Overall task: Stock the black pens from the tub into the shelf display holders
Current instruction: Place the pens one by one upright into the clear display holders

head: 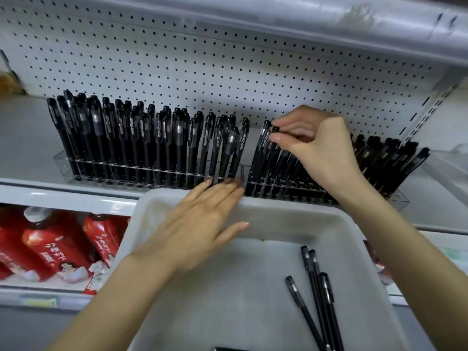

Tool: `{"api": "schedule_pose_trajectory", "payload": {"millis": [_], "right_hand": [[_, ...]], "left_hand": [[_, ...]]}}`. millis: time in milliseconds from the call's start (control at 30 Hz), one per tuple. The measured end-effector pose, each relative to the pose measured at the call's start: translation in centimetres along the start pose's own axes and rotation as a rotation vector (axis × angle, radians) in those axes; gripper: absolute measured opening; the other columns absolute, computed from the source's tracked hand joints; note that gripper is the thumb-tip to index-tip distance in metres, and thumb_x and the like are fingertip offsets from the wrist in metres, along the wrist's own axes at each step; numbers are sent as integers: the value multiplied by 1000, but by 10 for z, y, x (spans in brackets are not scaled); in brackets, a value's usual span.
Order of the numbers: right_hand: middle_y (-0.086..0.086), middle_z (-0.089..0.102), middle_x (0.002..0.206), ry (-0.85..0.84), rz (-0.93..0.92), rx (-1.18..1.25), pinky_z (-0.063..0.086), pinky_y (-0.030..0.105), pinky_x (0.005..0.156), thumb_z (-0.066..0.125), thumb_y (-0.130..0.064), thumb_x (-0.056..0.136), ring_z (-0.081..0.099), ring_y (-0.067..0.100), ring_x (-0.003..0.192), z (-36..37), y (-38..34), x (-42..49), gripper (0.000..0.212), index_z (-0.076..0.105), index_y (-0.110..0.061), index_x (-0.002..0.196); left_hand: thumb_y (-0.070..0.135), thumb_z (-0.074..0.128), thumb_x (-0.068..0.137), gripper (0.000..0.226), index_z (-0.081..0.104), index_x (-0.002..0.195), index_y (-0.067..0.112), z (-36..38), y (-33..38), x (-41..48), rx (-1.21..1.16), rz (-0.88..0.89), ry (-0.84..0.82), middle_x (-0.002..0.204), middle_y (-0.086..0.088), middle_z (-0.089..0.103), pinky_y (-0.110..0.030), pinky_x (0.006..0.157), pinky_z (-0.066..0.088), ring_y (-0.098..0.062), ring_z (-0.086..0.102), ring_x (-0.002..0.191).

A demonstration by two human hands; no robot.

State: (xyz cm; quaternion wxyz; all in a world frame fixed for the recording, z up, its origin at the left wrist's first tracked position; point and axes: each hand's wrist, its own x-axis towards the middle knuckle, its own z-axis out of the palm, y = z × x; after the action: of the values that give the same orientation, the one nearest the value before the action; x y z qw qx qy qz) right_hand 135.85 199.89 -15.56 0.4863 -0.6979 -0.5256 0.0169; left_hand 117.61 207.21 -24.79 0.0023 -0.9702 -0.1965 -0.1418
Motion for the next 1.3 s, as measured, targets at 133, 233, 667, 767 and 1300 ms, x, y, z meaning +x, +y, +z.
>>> {"api": "schedule_pose_trajectory", "payload": {"millis": [133, 233, 667, 767, 1300], "right_hand": [[-17, 67, 85, -42, 11, -87, 49, 16, 85, 73, -16, 81, 64, -1, 85, 3, -3, 2, 10, 71, -23, 88], [-20, 63, 84, -49, -1, -158, 45, 6, 77, 72, -19, 82, 59, -6, 83, 3, -5, 1, 13, 71, -23, 95], [-7, 66, 77, -48, -43, -71, 46, 12, 67, 76, -21, 76, 59, 6, 70, -12, -1, -56, 19, 72, -27, 93], [-7, 68, 76, -323, 111, -104, 48, 14, 67, 79, -23, 72, 62, 3, 69, -13, 12, -79, 21, 70, -26, 91], [2, 60, 93, -764, 441, -573, 49, 38, 80, 78, -31, 71, 58, 24, 88, 3, 71, -145, 36, 43, -26, 79]], "left_hand": [[52, 28, 94, 63, 48, 137, 10, 2, -1, 1, 24, -9, -8, 138, -5, 51, -29, 110, 14, -16, 47, 128], [52, 28, 94, 63, 48, 137, 10, 3, -1, 1, 30, -9, 0, 138, -5, 51, -29, 110, 15, -16, 47, 128], [55, 28, 93, 64, 47, 136, 11, 2, 2, 2, 54, -7, 28, 140, -9, 48, -27, 102, 21, -21, 49, 120], [58, 23, 92, 69, 43, 140, 13, -1, 4, 1, 27, -20, 17, 144, -9, 44, -25, 104, 15, -24, 43, 127], [59, 18, 91, 72, 34, 145, 14, 0, 8, 0, -14, 1, 21, 152, -6, 31, -20, 108, 2, -18, 28, 136]]}}
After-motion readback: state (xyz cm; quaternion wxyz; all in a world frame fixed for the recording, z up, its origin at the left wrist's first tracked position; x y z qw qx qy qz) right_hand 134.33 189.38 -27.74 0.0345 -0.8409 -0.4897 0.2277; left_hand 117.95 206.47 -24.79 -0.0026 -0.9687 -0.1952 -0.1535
